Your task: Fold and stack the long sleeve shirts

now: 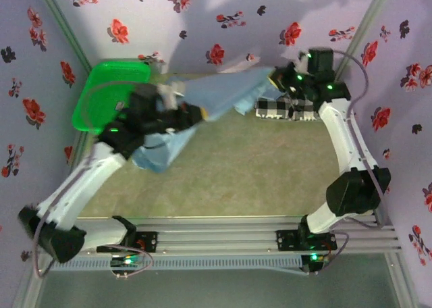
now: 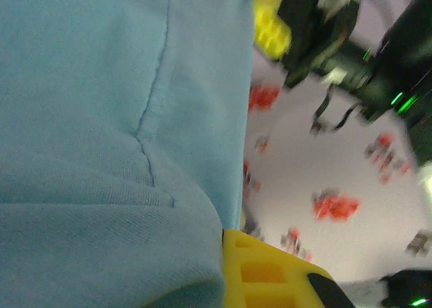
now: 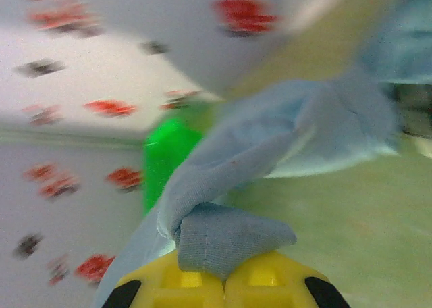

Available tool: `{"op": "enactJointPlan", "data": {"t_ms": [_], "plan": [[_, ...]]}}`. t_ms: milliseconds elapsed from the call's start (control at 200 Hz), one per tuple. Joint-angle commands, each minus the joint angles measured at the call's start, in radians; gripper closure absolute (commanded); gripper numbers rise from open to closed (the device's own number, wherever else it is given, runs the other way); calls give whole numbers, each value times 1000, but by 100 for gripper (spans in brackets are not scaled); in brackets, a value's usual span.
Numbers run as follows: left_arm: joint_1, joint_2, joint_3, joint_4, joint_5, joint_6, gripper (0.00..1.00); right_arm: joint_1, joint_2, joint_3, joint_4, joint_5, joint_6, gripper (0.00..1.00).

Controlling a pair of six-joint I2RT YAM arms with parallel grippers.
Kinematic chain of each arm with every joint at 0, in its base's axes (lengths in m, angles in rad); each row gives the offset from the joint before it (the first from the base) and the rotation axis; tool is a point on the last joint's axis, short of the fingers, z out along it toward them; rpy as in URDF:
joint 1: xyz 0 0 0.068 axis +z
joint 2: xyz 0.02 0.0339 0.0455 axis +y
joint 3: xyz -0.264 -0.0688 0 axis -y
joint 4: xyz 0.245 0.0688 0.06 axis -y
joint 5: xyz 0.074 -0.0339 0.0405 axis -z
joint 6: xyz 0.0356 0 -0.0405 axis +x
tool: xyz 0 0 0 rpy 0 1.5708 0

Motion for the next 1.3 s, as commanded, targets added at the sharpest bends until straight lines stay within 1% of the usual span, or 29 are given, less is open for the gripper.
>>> {"op": "enactJointPlan", "data": {"t_ms": [0,15,20,30,55,60,65,75,105,120,125,145,175,230,320,390,470,535,580,625,665,720,810,900,990,1025,1070,1195,1295], "plan": [[-157,138,-23,278,13,-104,67,-143,16,-93,-91,184,-160,94],[-176,164,-10,298,25,-100,62,-156,25,-98,-93,183,-167,88],[-181,172,-5,303,30,-97,61,-164,32,-101,-93,180,-170,83],[-188,187,6,312,41,-95,58,-169,34,-102,-94,178,-172,81],[-203,224,36,320,59,-88,50,-189,45,-108,-92,165,-174,66],[-204,230,43,319,61,-88,49,-195,49,-110,-88,161,-175,61],[-206,236,51,318,64,-88,47,-195,49,-110,-88,161,-175,61],[-207,247,63,314,67,-87,42,-202,52,-116,-81,154,-174,55],[-203,269,106,304,80,-84,25,-209,49,-127,-66,151,-175,48],[-197,274,126,293,84,-75,13,-211,41,-134,-59,157,-173,45],[-194,276,135,289,85,-72,10,-211,36,-139,-56,165,-175,42],[-184,279,168,264,87,-55,2,-210,24,-146,-50,176,-173,38],[-161,280,219,209,83,-20,0,-208,-4,-164,-44,192,-174,31],[-105,273,316,68,67,62,0,-205,-88,-206,-62,244,-176,23],[32,269,446,-194,29,181,0,-202,-240,-294,-129,308,-174,17],[129,285,506,-378,-8,295,0,-170,-370,-361,-217,334,-166,16],[185,329,533,-551,-152,444,0,-50,-501,-444,-297,346,-119,14],[224,372,495,-620,-175,500,0,111,-579,-533,-295,323,-21,15],[243,395,451,-626,-203,510,0,270,-612,-605,-256,344,77,17],[255,416,405,-608,-222,523,0,452,-621,-659,-211,403,164,19],[263,434,364,-586,-242,534,1,599,-594,-687,-168,463,225,20],[283,458,321,-541,-281,537,1,764,-508,-693,-86,511,282,21],[327,500,270,-460,-335,533,1,924,-268,-605,-29,531,287,24],[378,554,256,-389,-313,517,1,998,-14,-440,-47,530,249,26],[402,611,268,-341,-316,523,2,1018,167,-299,-142,547,264,32],[404,636,275,-330,-323,530,2,1027,217,-252,-206,585,273,33],[406,663,283,-319,-346,532,2,1038,264,-210,-293,652,299,33],[415,723,276,-266,-397,517,2,1041,344,-191,-400,750,318,34],[417,789,292,-259,-398,504,2,1039,356,-249,-393,756,335,38]]}}
